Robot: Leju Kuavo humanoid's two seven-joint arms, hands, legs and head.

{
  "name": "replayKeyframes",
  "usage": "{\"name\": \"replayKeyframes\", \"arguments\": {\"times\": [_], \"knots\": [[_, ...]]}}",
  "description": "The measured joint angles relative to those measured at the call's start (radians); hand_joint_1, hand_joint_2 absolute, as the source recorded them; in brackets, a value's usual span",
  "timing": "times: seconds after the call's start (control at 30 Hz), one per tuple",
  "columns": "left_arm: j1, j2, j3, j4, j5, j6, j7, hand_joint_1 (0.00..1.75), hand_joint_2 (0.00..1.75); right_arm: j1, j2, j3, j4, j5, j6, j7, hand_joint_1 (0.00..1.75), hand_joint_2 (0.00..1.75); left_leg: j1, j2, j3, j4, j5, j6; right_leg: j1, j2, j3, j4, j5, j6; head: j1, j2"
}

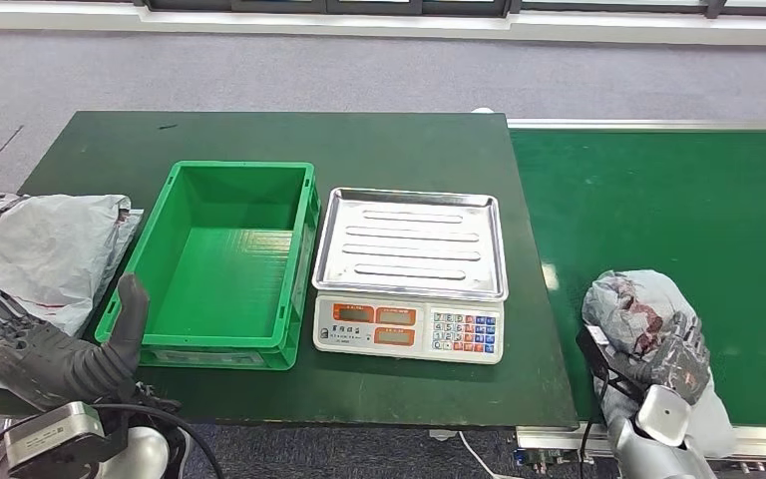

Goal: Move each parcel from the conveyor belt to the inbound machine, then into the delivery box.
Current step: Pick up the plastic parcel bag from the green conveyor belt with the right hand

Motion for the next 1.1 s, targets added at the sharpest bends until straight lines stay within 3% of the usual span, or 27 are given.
{"name": "replayKeyframes", "arguments": {"times": [0.57, 0.67, 0.73, 0.87, 0.93, 1.0, 1.1], "knots": [[0.002, 0.000, 0.000, -0.008, -0.009, 0.000, 0.000, 0.00, 1.75, -0.069, 0.016, -0.060, 0.115, 0.015, 0.030, -0.068, 1.75, 1.75, 0.000, 0.000, 0.003, 0.000, 0.000, 0.000, 0.000, 0.000, 0.004, 0.000, 0.000, 0.000, 0.000, 0.000], [0.002, 0.000, 0.000, -0.008, -0.010, 0.000, 0.000, 0.00, 1.75, -0.070, 0.020, -0.075, 0.117, -0.023, 0.006, -0.129, 1.75, 1.75, 0.000, 0.000, 0.004, 0.000, 0.000, 0.000, 0.000, 0.000, 0.004, 0.000, 0.000, 0.000, 0.000, 0.000], [0.002, 0.000, 0.000, -0.008, -0.010, 0.000, 0.000, 0.00, 1.75, -0.071, 0.031, -0.105, 0.114, -0.115, -0.006, -0.258, 1.75, 1.75, 0.000, 0.000, 0.004, 0.000, 0.000, 0.000, 0.000, 0.000, 0.004, 0.000, 0.000, 0.000, 0.000, 0.000], [0.001, 0.000, 0.000, -0.008, -0.010, 0.000, 0.000, 0.00, 1.75, -0.087, 0.073, -0.215, 0.107, -0.400, 0.015, -0.696, 1.75, 1.75, 0.000, 0.004, 0.003, 0.000, 0.000, 0.000, 0.000, 0.004, 0.003, 0.000, 0.001, 0.000, 0.000, 0.000], [0.001, 0.000, 0.000, -0.006, -0.008, 0.000, 0.000, 0.00, 1.75, -0.103, 0.102, -0.269, 0.096, -0.511, 0.041, -0.868, 1.75, 1.75, 0.000, 0.006, 0.003, 0.000, 0.000, 0.000, 0.000, 0.006, 0.001, 0.001, 0.002, -0.001, 0.000, 0.000], [0.001, 0.000, 0.000, -0.004, -0.004, 0.000, 0.000, 0.00, 1.75, -0.128, 0.131, -0.312, 0.071, -0.604, 0.073, -0.983, 1.75, 1.75, 0.000, 0.007, 0.003, 0.000, 0.001, 0.000, 0.000, 0.006, 0.000, 0.001, 0.003, -0.001, 0.000, 0.000], [0.000, 0.000, 0.000, 0.000, 0.001, 0.000, 0.000, 0.00, 1.75, -0.171, 0.165, -0.340, 0.002, -0.722, 0.114, -1.045, 1.75, 1.75, 0.000, 0.006, 0.002, 0.000, 0.002, -0.001, 0.000, 0.005, -0.001, 0.002, 0.003, -0.001, 0.000, 0.000]]}}
